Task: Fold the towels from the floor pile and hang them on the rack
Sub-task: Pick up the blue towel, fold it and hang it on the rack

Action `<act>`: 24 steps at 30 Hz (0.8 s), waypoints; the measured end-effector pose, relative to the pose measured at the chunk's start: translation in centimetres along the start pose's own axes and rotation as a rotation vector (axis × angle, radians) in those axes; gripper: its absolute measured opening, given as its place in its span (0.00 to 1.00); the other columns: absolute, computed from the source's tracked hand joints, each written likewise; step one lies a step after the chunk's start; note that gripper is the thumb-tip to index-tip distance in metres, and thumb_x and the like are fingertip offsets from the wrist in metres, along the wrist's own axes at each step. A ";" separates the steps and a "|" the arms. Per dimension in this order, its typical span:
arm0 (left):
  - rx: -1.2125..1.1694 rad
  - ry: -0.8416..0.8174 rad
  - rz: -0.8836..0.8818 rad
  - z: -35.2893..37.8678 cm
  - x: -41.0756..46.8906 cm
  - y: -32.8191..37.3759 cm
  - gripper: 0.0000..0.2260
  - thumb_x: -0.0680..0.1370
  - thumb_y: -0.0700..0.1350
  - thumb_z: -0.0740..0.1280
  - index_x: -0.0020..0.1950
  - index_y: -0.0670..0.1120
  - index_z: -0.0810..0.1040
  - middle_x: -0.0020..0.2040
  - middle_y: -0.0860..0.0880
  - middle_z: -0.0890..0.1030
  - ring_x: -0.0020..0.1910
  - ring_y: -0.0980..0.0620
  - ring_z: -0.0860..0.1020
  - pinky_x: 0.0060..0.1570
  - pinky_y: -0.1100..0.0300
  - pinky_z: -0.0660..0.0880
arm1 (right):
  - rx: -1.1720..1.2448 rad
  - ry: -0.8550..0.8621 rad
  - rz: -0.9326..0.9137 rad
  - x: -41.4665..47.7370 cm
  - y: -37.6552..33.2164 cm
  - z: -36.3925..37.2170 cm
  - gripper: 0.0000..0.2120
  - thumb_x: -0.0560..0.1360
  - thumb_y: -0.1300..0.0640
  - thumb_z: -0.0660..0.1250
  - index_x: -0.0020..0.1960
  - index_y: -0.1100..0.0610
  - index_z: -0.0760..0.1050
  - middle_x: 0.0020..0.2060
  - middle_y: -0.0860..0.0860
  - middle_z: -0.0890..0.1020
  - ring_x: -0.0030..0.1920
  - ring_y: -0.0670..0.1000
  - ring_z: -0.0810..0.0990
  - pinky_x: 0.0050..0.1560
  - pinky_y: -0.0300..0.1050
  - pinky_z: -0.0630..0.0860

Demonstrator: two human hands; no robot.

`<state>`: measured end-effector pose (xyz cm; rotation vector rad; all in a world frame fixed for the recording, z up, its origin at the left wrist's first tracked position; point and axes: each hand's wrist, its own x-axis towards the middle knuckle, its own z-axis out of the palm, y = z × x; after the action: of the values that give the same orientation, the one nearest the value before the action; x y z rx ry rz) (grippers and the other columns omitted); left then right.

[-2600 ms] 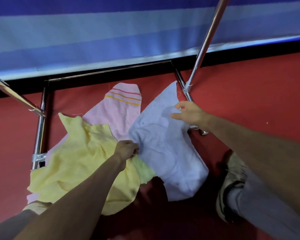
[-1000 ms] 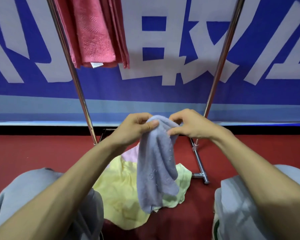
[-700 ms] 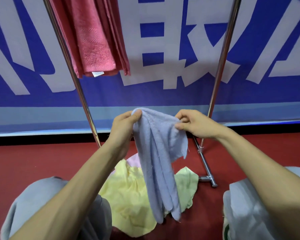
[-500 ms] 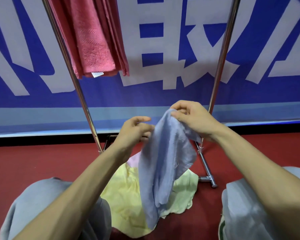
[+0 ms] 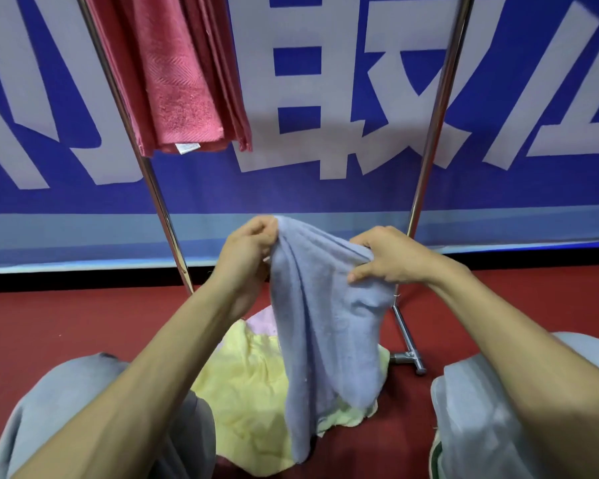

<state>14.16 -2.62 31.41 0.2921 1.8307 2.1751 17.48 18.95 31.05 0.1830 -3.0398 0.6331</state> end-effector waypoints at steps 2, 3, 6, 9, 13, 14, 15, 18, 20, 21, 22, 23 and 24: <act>-0.098 0.111 -0.013 -1.0 0.4 0.3 0.12 0.81 0.42 0.57 0.39 0.49 0.72 0.32 0.51 0.68 0.30 0.54 0.66 0.32 0.60 0.64 | 0.066 0.035 0.025 0.2 0.6 0.2 0.10 0.67 0.54 0.75 0.34 0.55 0.75 0.28 0.49 0.77 0.31 0.46 0.71 0.35 0.44 0.69; -0.150 0.170 -0.029 -1.5 0.6 0.4 0.11 0.80 0.42 0.58 0.39 0.48 0.73 0.32 0.51 0.69 0.31 0.54 0.67 0.32 0.61 0.66 | 0.119 0.056 0.036 0.2 0.7 0.2 0.11 0.68 0.56 0.74 0.32 0.54 0.74 0.27 0.47 0.74 0.29 0.44 0.69 0.34 0.43 0.67; -0.164 0.293 -0.117 -2.5 1.0 -0.1 0.05 0.77 0.42 0.62 0.42 0.44 0.75 0.31 0.51 0.72 0.31 0.52 0.70 0.34 0.60 0.69 | 0.459 0.146 0.035 0.4 0.1 0.1 0.07 0.73 0.61 0.71 0.38 0.63 0.76 0.30 0.49 0.75 0.32 0.43 0.71 0.36 0.41 0.68; 0.023 0.255 -0.091 -2.0 0.9 -0.3 0.03 0.72 0.37 0.63 0.40 0.44 0.72 0.29 0.49 0.66 0.28 0.50 0.62 0.30 0.58 0.61 | 0.827 0.244 0.060 0.5 -1.2 0.1 0.06 0.76 0.62 0.67 0.43 0.65 0.77 0.33 0.51 0.77 0.33 0.45 0.74 0.34 0.37 0.71; 0.203 0.068 0.036 0.0 -0.5 0.1 0.15 0.76 0.36 0.64 0.60 0.48 0.75 0.44 0.47 0.82 0.36 0.54 0.78 0.43 0.65 0.75 | 0.772 0.179 0.007 0.8 -2.9 0.9 0.12 0.78 0.59 0.64 0.41 0.67 0.76 0.32 0.52 0.74 0.33 0.45 0.71 0.33 0.40 0.67; 0.212 -0.001 0.052 0.3 -0.7 -0.1 0.15 0.76 0.37 0.65 0.62 0.48 0.75 0.47 0.47 0.82 0.39 0.57 0.79 0.43 0.68 0.76 | 0.746 0.160 0.006 0.8 -3.4 1.1 0.13 0.78 0.59 0.64 0.39 0.67 0.75 0.31 0.52 0.73 0.33 0.45 0.70 0.33 0.40 0.66; 0.213 -0.053 0.062 0.4 -0.9 -0.3 0.15 0.76 0.37 0.66 0.62 0.48 0.75 0.48 0.46 0.82 0.42 0.58 0.80 0.42 0.69 0.76 | 0.737 0.145 0.008 0.8 -3.7 1.2 0.14 0.78 0.57 0.64 0.38 0.67 0.75 0.31 0.52 0.73 0.33 0.45 0.70 0.34 0.40 0.66; 0.286 -0.084 0.101 0.7 -1.1 -0.6 0.13 0.74 0.42 0.71 0.59 0.49 0.77 0.50 0.44 0.83 0.45 0.56 0.79 0.47 0.62 0.76 | 0.776 0.127 0.041 0.9 -4.2 0.9 0.21 0.78 0.49 0.64 0.40 0.68 0.78 0.33 0.55 0.76 0.34 0.48 0.72 0.37 0.44 0.68; 0.315 -0.077 0.143 0.8 -1.2 -0.7 0.13 0.73 0.44 0.73 0.56 0.48 0.77 0.46 0.45 0.83 0.42 0.56 0.79 0.47 0.62 0.77 | 0.788 0.141 0.067 0.9 -4.2 0.7 0.22 0.77 0.48 0.66 0.38 0.67 0.78 0.31 0.55 0.75 0.34 0.49 0.70 0.37 0.45 0.67; 0.324 -0.072 0.160 0.8 -1.2 -0.7 0.14 0.72 0.45 0.74 0.56 0.48 0.77 0.45 0.47 0.83 0.41 0.56 0.79 0.46 0.63 0.77 | 0.784 0.145 0.077 0.8 -4.1 0.7 0.23 0.76 0.47 0.67 0.37 0.68 0.77 0.31 0.55 0.74 0.34 0.49 0.70 0.38 0.46 0.66; 0.331 -0.070 0.171 0.9 -1.3 -0.8 0.15 0.71 0.45 0.74 0.55 0.48 0.77 0.44 0.48 0.82 0.41 0.55 0.79 0.45 0.64 0.77 | 0.778 0.142 0.085 0.8 -4.1 0.8 0.23 0.75 0.47 0.68 0.37 0.68 0.76 0.31 0.55 0.73 0.34 0.50 0.69 0.38 0.46 0.66; 0.346 -0.069 0.182 1.0 -1.3 -0.9 0.15 0.71 0.46 0.75 0.55 0.47 0.76 0.44 0.48 0.83 0.41 0.54 0.80 0.45 0.63 0.78 | 0.774 0.146 0.090 0.7 -4.1 0.9 0.23 0.74 0.47 0.68 0.35 0.67 0.75 0.31 0.55 0.72 0.34 0.50 0.68 0.38 0.47 0.65; 0.368 -0.064 0.193 1.1 -1.4 -1.0 0.15 0.70 0.46 0.75 0.54 0.47 0.76 0.43 0.48 0.83 0.41 0.52 0.81 0.45 0.61 0.78 | 0.762 0.151 0.097 0.6 -4.2 1.0 0.21 0.74 0.46 0.69 0.35 0.64 0.75 0.30 0.54 0.70 0.34 0.50 0.67 0.38 0.47 0.64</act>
<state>15.90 -1.93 30.70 0.6313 2.2399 1.9020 17.37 14.68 31.82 -0.0032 -2.5189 1.6881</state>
